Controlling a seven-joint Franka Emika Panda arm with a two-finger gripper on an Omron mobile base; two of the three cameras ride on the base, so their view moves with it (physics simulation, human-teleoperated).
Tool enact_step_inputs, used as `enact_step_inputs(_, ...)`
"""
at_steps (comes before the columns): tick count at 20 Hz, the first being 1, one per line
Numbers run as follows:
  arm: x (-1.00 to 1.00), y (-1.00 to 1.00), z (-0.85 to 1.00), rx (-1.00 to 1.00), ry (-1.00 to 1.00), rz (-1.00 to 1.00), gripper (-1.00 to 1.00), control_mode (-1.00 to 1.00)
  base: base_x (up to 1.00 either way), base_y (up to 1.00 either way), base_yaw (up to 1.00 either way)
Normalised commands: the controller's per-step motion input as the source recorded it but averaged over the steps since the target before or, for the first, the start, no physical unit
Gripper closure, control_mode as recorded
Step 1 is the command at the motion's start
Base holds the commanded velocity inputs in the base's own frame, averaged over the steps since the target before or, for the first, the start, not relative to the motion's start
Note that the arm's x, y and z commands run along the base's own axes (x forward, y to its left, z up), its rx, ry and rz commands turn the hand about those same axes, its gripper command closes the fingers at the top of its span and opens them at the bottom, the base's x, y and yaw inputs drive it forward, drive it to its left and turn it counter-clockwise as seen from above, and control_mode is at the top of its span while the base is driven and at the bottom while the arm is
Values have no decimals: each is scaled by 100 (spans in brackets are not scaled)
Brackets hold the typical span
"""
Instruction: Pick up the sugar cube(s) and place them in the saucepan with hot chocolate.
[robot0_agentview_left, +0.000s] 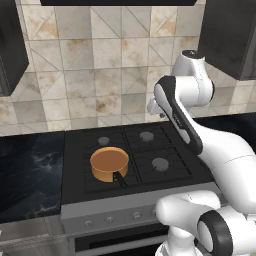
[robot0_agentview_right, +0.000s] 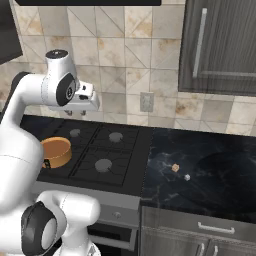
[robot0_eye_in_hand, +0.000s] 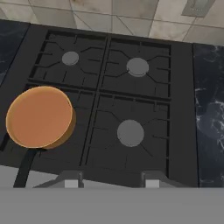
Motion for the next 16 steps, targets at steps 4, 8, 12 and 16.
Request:
enact_step_inputs(4,0,0,-14,0,6,-9,-100,-100,0,0,0)
enact_step_inputs(8,0,-44,-58,0,15,-24,-100,-100,0,0,0)
enact_step_inputs(12,0,-95,-63,0,3,-18,-100,-100,0,0,0)
enact_step_inputs(16,0,-100,-44,7,0,-6,-100,-100,0,0,0)
